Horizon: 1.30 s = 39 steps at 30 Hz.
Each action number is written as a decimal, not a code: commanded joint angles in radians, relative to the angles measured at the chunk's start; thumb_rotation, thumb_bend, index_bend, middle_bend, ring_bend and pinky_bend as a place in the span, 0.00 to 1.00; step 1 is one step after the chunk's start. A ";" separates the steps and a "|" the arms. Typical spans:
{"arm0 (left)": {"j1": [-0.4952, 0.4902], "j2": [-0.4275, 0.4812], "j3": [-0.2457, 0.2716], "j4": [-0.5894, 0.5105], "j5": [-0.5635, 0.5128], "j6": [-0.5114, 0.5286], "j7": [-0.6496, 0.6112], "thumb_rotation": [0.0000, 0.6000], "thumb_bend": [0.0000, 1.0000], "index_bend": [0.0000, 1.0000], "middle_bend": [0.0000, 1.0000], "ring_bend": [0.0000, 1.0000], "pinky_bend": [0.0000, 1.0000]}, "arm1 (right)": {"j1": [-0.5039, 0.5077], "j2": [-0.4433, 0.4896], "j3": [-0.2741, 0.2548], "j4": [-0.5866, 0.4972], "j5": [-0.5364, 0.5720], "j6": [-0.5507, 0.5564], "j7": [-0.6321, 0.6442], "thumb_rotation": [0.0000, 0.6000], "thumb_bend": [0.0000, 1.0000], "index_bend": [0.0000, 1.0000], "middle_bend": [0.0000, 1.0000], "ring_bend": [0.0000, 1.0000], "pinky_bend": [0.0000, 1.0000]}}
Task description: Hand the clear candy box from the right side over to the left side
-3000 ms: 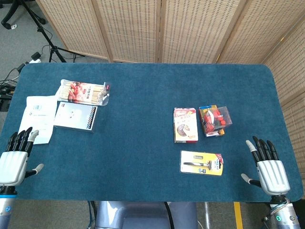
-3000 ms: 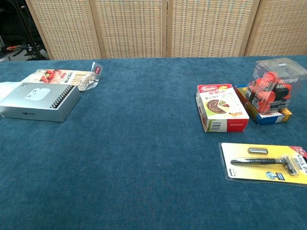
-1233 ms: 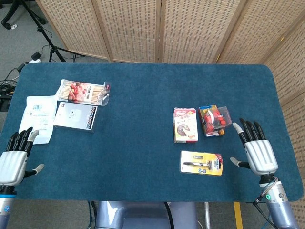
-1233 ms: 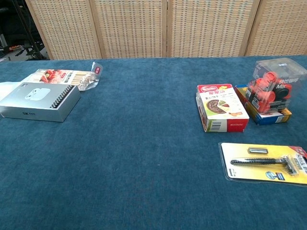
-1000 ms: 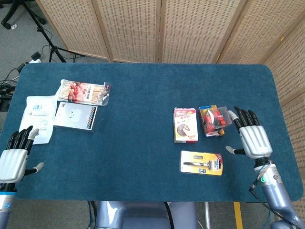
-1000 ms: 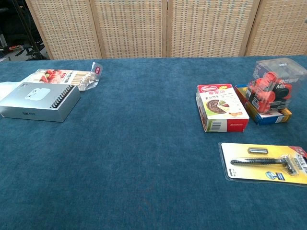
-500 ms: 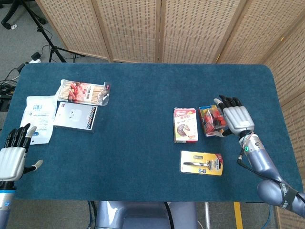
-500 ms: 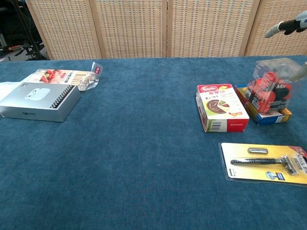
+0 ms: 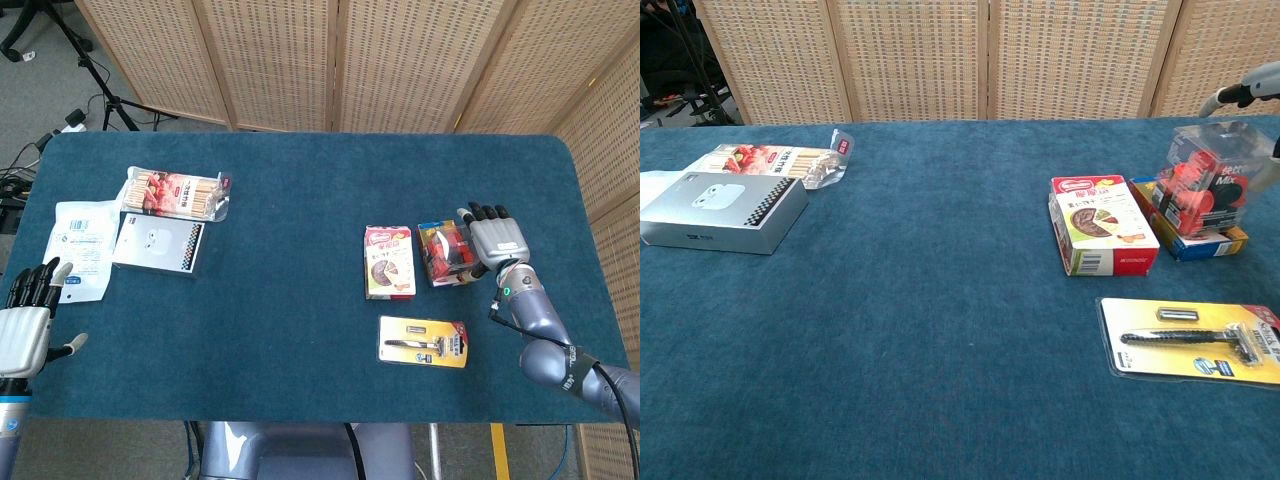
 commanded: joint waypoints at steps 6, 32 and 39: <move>-0.004 -0.005 0.003 -0.001 0.003 -0.003 0.008 1.00 0.12 0.00 0.00 0.00 0.00 | 0.011 -0.047 -0.037 0.058 -0.001 0.006 0.040 1.00 0.05 0.10 0.01 0.00 0.00; -0.010 -0.008 0.011 -0.001 0.007 -0.017 0.004 1.00 0.13 0.00 0.00 0.00 0.00 | -0.007 -0.100 -0.019 0.052 -0.226 0.192 0.070 1.00 0.16 0.60 0.49 0.42 0.46; -0.010 -0.004 0.022 -0.010 0.030 -0.011 -0.006 1.00 0.13 0.00 0.00 0.00 0.00 | 0.080 -0.078 0.013 -0.057 -0.196 0.257 -0.084 1.00 0.16 0.60 0.49 0.42 0.46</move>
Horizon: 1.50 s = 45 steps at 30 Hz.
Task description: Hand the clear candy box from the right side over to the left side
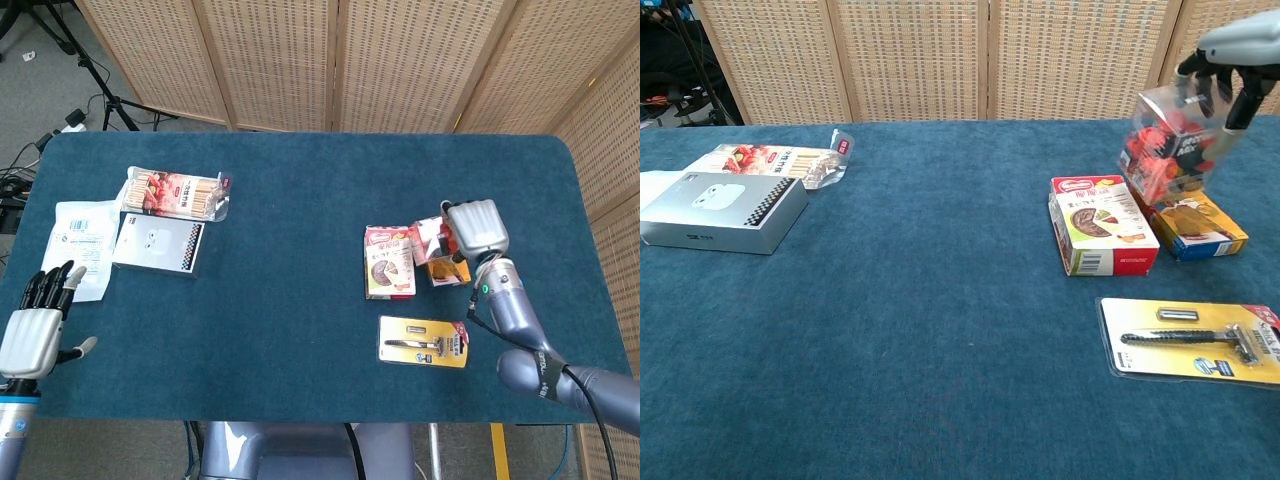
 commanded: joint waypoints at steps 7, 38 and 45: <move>0.005 -0.002 0.020 -0.008 0.042 0.018 0.017 1.00 0.13 0.00 0.00 0.00 0.00 | 0.143 -0.017 0.071 -0.144 0.122 0.100 -0.200 1.00 0.16 0.60 0.49 0.42 0.46; 0.003 0.040 0.012 -0.008 0.021 0.000 -0.090 1.00 0.13 0.00 0.00 0.00 0.00 | 0.575 -0.538 0.264 0.341 0.729 0.040 -0.471 1.00 0.16 0.61 0.49 0.43 0.47; 0.001 0.048 0.015 -0.016 0.016 -0.011 -0.098 1.00 0.13 0.00 0.00 0.00 0.00 | 0.625 -0.612 0.294 0.414 0.702 0.012 -0.461 1.00 0.16 0.61 0.49 0.43 0.47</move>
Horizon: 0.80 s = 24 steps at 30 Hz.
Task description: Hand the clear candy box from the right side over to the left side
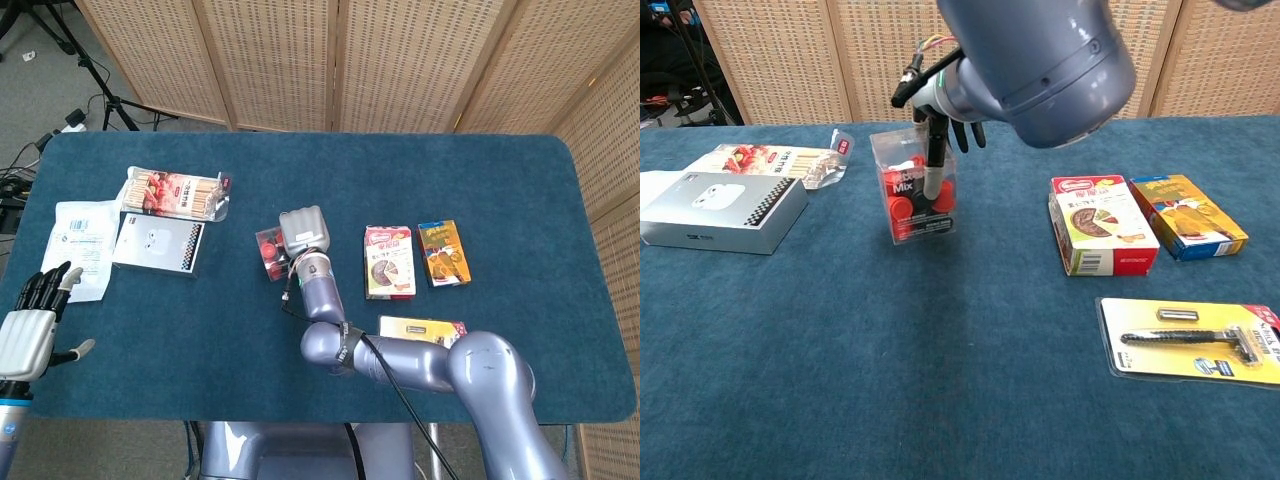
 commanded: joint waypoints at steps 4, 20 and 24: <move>0.000 0.005 0.000 0.001 0.002 0.002 -0.015 1.00 0.13 0.00 0.00 0.00 0.00 | 0.024 -0.050 0.022 0.049 -0.014 -0.027 0.013 1.00 0.16 0.61 0.45 0.42 0.47; -0.002 0.004 0.007 -0.005 0.010 -0.002 -0.008 1.00 0.13 0.00 0.00 0.00 0.00 | 0.016 0.032 0.019 -0.035 0.214 -0.099 -0.103 1.00 0.00 0.00 0.00 0.00 0.00; -0.001 0.004 0.007 -0.005 0.010 -0.001 -0.007 1.00 0.13 0.00 0.00 0.00 0.00 | 0.017 0.053 0.009 -0.065 0.220 -0.067 -0.115 1.00 0.00 0.00 0.00 0.00 0.00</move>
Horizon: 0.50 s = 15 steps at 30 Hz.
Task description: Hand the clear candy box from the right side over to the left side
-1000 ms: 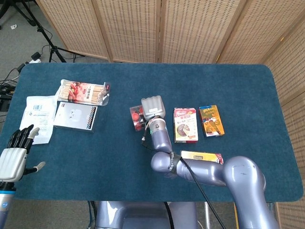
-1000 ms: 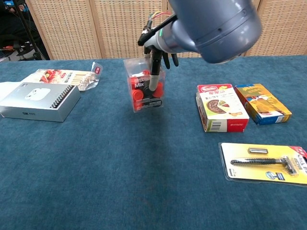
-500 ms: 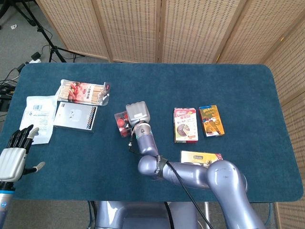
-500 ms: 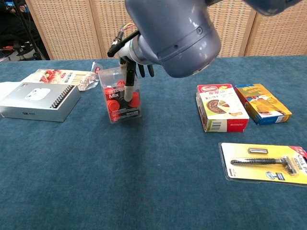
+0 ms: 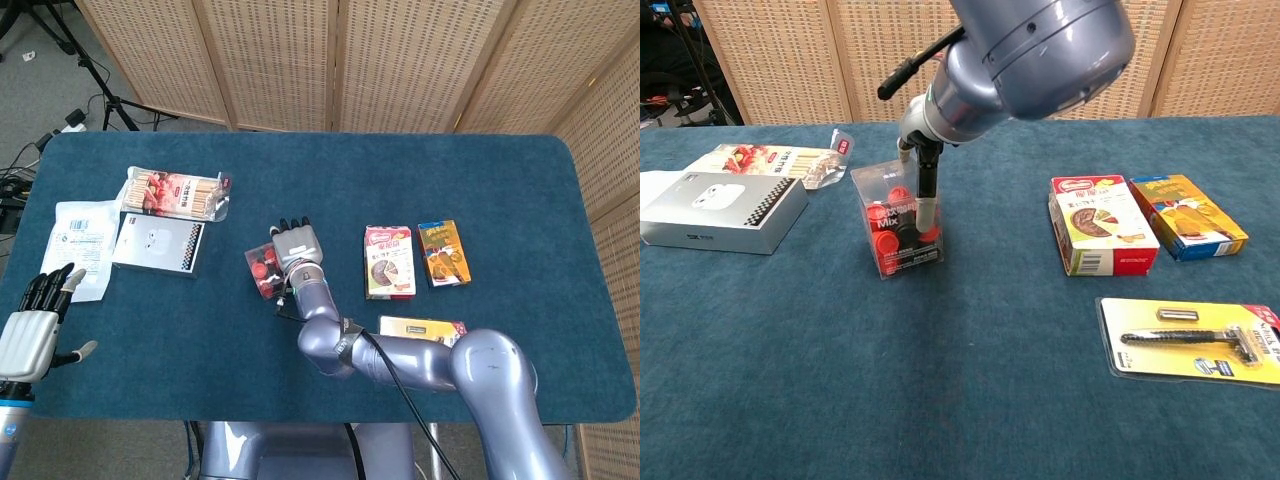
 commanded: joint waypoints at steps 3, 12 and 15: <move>0.000 0.001 0.001 0.000 0.003 0.000 0.000 1.00 0.13 0.00 0.00 0.00 0.00 | -0.008 0.052 -0.021 -0.074 -0.020 0.066 -0.014 1.00 0.00 0.00 0.00 0.00 0.00; 0.001 0.004 0.016 -0.014 0.032 0.004 -0.001 1.00 0.13 0.00 0.00 0.00 0.00 | -0.183 0.383 -0.029 -0.520 -0.187 0.270 0.116 1.00 0.00 0.00 0.00 0.00 0.00; 0.000 0.004 0.025 -0.021 0.043 0.000 0.007 1.00 0.13 0.00 0.00 0.00 0.00 | -0.318 0.532 -0.079 -0.698 -0.343 0.315 0.223 1.00 0.00 0.00 0.00 0.00 0.00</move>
